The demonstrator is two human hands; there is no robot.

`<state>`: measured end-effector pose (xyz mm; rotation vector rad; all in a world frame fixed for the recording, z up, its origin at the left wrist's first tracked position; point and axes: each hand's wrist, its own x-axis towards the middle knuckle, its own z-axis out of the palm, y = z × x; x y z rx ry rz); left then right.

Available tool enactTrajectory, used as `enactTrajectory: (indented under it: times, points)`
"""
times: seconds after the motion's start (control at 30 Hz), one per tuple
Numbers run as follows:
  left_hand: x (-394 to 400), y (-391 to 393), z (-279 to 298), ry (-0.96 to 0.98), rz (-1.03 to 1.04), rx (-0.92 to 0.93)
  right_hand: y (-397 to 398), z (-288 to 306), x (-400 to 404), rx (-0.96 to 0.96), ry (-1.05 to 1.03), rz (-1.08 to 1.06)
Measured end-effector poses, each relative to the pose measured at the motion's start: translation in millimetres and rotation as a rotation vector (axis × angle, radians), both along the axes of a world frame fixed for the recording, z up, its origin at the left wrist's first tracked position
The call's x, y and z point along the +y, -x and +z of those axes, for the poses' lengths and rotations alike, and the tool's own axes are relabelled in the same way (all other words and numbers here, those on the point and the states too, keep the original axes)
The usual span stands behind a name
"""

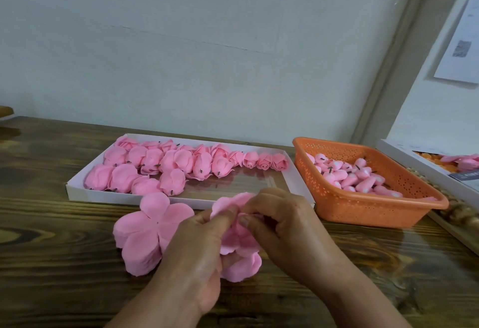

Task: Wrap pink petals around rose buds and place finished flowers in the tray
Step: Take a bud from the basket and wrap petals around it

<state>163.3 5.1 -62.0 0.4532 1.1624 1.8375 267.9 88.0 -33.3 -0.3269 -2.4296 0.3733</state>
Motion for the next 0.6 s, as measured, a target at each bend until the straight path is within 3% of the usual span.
enactTrajectory:
  times: [0.27, 0.6]
  points:
    - [-10.0, 0.2, 3.9, -0.071, -0.213, 0.204, -3.9, 4.1, 5.1, 0.026, 0.27, -0.016]
    - [-5.1, -4.9, -1.5, 0.002, -0.088, 0.159, -0.3, 5.0, -0.6, 0.001, 0.343, -0.09]
